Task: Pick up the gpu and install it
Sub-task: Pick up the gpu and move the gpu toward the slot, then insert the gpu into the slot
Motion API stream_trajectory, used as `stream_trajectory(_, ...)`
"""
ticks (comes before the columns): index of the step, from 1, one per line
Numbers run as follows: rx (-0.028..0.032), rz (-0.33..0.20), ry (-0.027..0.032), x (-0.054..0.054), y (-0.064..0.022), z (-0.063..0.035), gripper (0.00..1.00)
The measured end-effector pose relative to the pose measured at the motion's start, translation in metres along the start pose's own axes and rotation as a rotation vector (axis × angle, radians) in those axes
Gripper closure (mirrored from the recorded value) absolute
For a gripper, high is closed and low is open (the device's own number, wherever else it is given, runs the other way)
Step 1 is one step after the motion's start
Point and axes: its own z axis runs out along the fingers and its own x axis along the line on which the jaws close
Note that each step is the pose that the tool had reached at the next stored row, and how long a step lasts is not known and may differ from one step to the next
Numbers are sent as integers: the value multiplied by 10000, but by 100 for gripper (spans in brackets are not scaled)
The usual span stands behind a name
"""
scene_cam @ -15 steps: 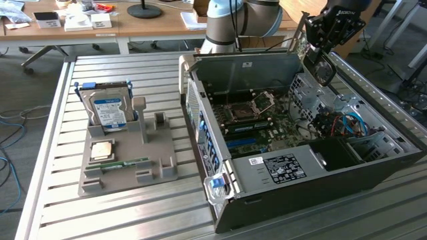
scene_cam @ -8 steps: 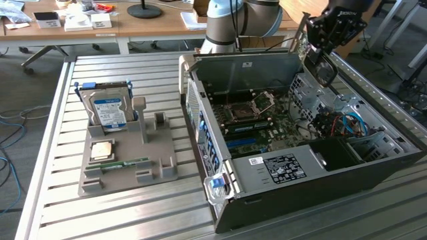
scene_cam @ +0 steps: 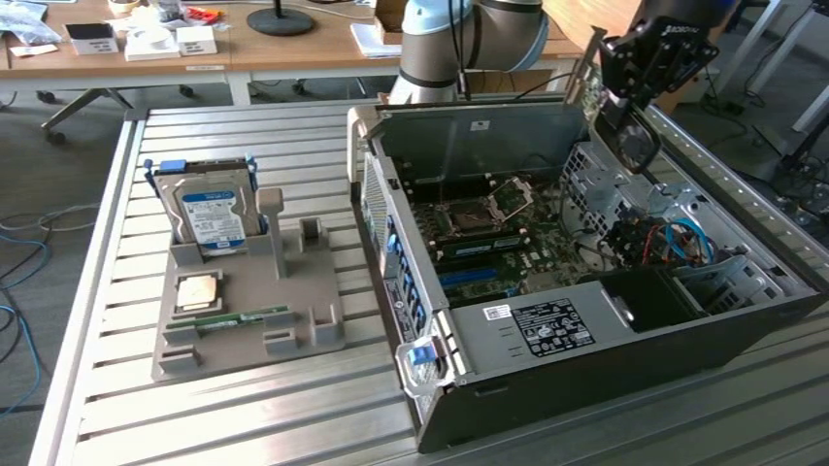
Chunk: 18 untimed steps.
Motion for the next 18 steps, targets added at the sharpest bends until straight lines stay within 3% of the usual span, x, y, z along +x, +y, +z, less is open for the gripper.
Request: stream_trajectory(18, 0, -18, 1, 1, -25, -2, 73)
